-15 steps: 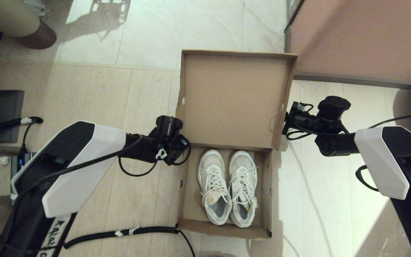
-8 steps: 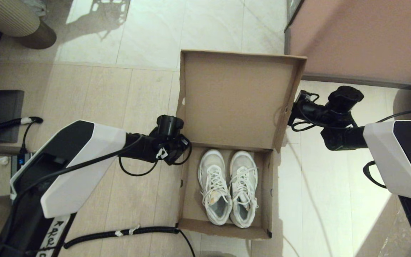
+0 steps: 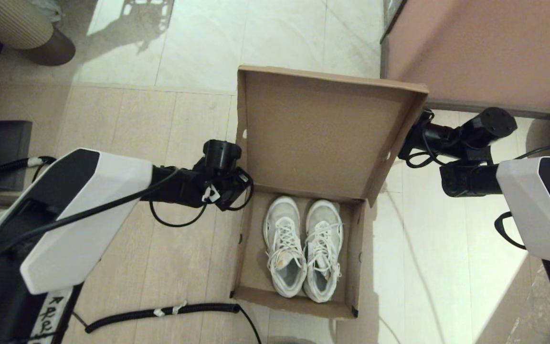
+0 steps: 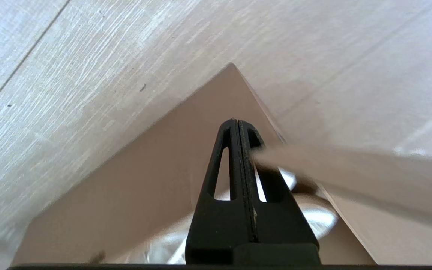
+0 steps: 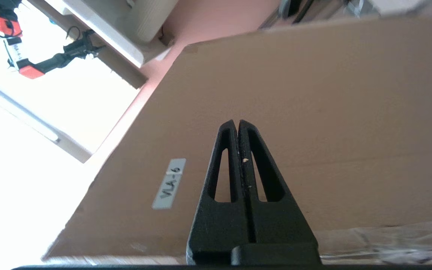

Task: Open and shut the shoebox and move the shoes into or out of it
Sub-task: Close the shoe box

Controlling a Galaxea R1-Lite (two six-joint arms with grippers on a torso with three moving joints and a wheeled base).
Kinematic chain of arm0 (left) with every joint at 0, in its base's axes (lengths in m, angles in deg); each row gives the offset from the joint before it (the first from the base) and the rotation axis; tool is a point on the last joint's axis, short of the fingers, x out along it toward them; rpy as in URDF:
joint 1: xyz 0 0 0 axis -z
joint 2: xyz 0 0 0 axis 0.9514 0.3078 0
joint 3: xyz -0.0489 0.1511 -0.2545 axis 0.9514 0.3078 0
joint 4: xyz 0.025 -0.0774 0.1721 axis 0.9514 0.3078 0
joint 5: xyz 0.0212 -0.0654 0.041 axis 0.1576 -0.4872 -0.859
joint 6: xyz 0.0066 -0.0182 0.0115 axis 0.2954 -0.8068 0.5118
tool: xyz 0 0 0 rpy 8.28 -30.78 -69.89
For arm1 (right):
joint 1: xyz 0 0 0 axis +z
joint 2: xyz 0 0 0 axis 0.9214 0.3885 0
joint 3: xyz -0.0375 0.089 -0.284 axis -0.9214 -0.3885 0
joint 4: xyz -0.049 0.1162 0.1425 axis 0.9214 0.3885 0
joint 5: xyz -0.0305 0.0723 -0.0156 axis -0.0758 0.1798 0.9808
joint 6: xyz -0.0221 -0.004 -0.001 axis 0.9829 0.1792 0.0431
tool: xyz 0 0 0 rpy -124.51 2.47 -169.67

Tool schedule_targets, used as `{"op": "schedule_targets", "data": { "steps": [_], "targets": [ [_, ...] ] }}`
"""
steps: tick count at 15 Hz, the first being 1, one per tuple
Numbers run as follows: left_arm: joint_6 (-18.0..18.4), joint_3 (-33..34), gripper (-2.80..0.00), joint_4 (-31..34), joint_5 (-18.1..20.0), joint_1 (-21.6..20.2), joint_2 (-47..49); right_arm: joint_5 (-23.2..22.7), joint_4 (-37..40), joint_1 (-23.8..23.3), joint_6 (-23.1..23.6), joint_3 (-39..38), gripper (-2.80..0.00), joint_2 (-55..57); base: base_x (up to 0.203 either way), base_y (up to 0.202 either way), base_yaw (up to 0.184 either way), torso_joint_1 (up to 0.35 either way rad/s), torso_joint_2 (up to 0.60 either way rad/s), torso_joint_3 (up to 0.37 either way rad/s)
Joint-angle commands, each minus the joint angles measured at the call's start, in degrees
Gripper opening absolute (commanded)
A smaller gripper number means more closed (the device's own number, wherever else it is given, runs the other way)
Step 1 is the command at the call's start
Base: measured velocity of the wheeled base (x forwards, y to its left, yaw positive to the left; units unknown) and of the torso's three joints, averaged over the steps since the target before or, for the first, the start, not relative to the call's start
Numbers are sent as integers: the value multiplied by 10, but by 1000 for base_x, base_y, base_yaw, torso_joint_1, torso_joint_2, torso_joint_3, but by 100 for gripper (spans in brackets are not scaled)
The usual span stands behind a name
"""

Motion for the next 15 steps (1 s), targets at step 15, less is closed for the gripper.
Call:
{"op": "schedule_targets", "data": {
  "steps": [15],
  "targets": [
    [39, 245, -280, -7, -32, -23, -297, -81, -88, 20, -148, -7, -280, -30, 0, 0, 0, 0, 0, 0]
  ]
}}
